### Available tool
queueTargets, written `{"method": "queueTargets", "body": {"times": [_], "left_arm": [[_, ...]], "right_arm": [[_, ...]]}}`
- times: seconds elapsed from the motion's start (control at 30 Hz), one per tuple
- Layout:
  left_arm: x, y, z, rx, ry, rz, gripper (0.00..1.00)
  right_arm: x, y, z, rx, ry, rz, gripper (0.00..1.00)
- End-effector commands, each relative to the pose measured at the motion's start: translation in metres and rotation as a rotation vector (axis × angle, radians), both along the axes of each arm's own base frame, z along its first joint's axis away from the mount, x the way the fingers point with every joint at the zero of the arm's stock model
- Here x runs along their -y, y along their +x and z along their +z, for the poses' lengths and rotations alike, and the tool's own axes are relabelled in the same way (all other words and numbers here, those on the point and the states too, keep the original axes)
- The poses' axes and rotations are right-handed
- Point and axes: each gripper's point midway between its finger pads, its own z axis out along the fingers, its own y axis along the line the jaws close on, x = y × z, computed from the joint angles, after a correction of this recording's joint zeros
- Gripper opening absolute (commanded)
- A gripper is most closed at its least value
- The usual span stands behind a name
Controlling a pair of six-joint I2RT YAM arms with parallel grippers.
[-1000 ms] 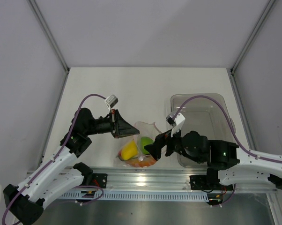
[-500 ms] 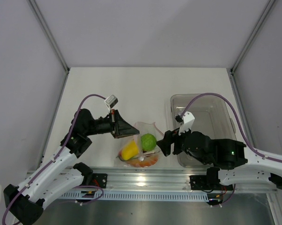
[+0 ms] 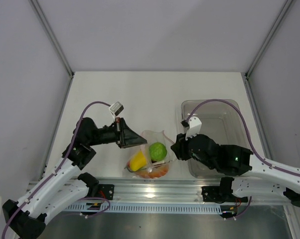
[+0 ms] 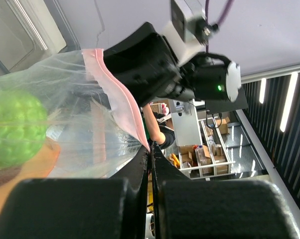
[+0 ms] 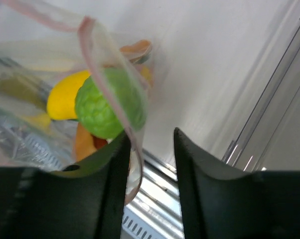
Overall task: Place the food in the zip-top bag and seal the zipper
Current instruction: Zip the zipper food storage bag at the center of the board.
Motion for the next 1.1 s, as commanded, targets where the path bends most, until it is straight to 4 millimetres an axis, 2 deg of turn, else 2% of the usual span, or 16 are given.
{"method": "queueTargets", "body": {"times": [0.0, 0.1, 0.13, 0.17, 0.23, 0.27, 0.33, 0.37, 0.4, 0.43, 0.5, 0.6, 0.83, 0.87, 0.9, 1.07], "left_arm": [[-0.005, -0.009, 0.017, 0.056, -0.044, -0.004, 0.01], [-0.006, -0.01, 0.016, 0.054, -0.042, -0.001, 0.01], [-0.006, -0.01, 0.016, 0.059, -0.042, 0.003, 0.0], [-0.007, -0.011, 0.018, 0.067, -0.045, 0.006, 0.01], [-0.007, -0.009, 0.015, 0.067, -0.034, 0.016, 0.01], [-0.008, -0.008, 0.017, 0.069, -0.033, 0.028, 0.01], [-0.008, -0.007, 0.018, 0.068, -0.035, 0.04, 0.01], [-0.009, -0.006, 0.019, 0.065, -0.038, 0.049, 0.01], [-0.009, -0.005, 0.019, 0.061, -0.039, 0.055, 0.0], [-0.009, -0.005, 0.02, 0.054, -0.043, 0.061, 0.01], [-0.011, 0.0, 0.02, 0.037, -0.043, 0.098, 0.01], [-0.015, 0.011, 0.012, -0.031, -0.027, 0.185, 0.0], [-0.029, 0.028, -0.014, -0.156, -0.032, 0.354, 0.01], [-0.03, 0.028, -0.017, -0.167, -0.034, 0.362, 0.01], [-0.03, 0.029, -0.019, -0.181, -0.036, 0.368, 0.01], [-0.033, 0.032, -0.014, -0.182, -0.042, 0.396, 0.0]], "right_arm": [[-0.011, 0.009, 0.008, -0.007, 0.046, 0.032, 0.35], [-0.016, 0.016, 0.021, 0.017, 0.077, 0.054, 0.04], [-0.018, 0.019, 0.026, 0.028, 0.08, 0.063, 0.0], [-0.02, 0.022, 0.04, 0.047, 0.094, 0.075, 0.0], [-0.027, 0.032, 0.045, 0.055, 0.063, 0.11, 0.0], [-0.032, 0.036, 0.067, 0.075, 0.095, 0.123, 0.0], [-0.047, 0.047, 0.07, 0.056, 0.074, 0.181, 0.0], [-0.054, 0.049, 0.092, 0.075, 0.105, 0.207, 0.0], [-0.062, 0.05, 0.096, 0.072, 0.104, 0.235, 0.0], [-0.076, 0.051, 0.086, 0.038, 0.071, 0.278, 0.0], [-0.092, 0.047, 0.103, 0.051, 0.082, 0.357, 0.0], [-0.111, 0.037, 0.105, 0.053, 0.076, 0.451, 0.0], [-0.118, 0.013, 0.112, 0.092, 0.089, 0.58, 0.0], [-0.116, 0.013, 0.113, 0.099, 0.089, 0.583, 0.06], [-0.114, 0.015, 0.113, 0.106, 0.081, 0.574, 0.29], [-0.102, 0.022, 0.118, 0.116, 0.074, 0.527, 0.66]]}}
